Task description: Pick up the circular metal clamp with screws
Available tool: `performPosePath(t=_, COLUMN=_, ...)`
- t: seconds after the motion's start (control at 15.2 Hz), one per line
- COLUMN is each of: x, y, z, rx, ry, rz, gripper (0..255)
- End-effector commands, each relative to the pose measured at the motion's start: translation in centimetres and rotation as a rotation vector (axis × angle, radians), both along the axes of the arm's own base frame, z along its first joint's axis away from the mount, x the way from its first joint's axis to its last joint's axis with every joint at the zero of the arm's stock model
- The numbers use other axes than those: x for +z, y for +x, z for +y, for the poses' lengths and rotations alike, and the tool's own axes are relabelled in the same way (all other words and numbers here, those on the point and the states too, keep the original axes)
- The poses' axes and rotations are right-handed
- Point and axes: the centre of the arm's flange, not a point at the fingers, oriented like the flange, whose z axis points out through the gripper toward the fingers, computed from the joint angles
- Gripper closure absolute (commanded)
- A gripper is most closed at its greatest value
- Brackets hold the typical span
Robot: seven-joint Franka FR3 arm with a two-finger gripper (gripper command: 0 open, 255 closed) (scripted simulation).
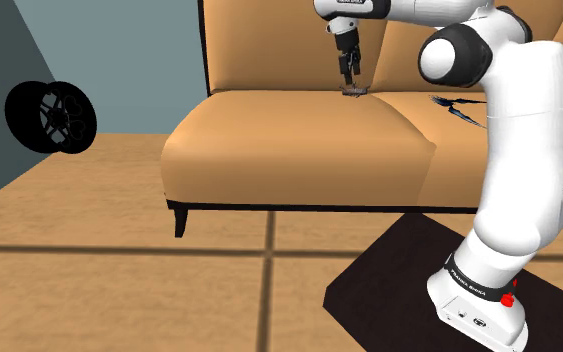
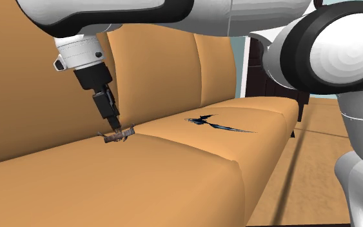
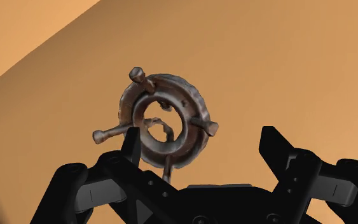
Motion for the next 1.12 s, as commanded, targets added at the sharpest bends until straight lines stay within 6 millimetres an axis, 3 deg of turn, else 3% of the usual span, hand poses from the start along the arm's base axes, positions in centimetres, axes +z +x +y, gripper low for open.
performPosePath(t=0.0, x=-0.9, y=0.5, z=-0.3, rx=0.005, ry=-0.002, rz=0.008, gripper=0)
performPosePath(t=0.33, x=-3.6, y=0.5, z=-0.3, rx=0.005, ry=-0.002, rz=0.008, gripper=0)
performPosePath(t=0.53, x=-3.9, y=0.5, z=-0.3, rx=0.005, ry=-0.002, rz=0.008, gripper=0)
performPosePath(t=0.59, x=-3.9, y=0.5, z=-0.3, rx=0.005, ry=-0.002, rz=0.008, gripper=255)
performPosePath(t=1.06, x=-3.8, y=0.5, z=-0.3, rx=0.005, ry=-0.002, rz=0.008, gripper=255)
